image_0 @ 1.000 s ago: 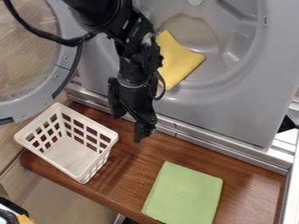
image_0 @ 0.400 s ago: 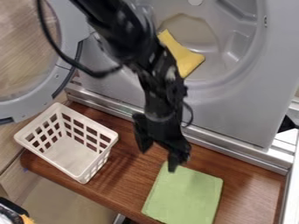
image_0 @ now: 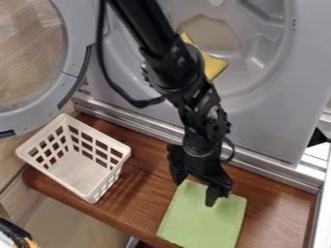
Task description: Move the green cloth to the right side of the table
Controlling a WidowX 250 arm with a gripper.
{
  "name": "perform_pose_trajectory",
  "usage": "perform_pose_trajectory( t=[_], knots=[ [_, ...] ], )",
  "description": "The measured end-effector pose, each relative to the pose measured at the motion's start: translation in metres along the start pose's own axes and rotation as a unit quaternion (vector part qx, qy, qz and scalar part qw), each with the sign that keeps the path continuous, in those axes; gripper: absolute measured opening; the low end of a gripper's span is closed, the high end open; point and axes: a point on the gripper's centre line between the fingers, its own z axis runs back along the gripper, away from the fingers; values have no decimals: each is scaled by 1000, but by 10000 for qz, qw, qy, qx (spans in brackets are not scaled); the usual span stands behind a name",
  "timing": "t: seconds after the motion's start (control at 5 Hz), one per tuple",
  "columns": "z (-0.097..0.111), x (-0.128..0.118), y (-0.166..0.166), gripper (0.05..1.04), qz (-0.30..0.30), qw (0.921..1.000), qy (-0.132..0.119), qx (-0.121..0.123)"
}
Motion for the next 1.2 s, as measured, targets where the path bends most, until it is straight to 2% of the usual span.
perform_pose_trajectory(
  t=[0.4, 0.6, 0.8, 1.2],
  knots=[
    [-27, -5, -11, 1001, 78, 9997, 78, -237],
    [-29, -2, -16, 1001, 83, 9994, 77, -317],
    [-30, 3, -25, 1001, -6, 9995, 91, -315],
    [-33, 30, -51, 1001, 12, 9997, 107, -225]
  ],
)
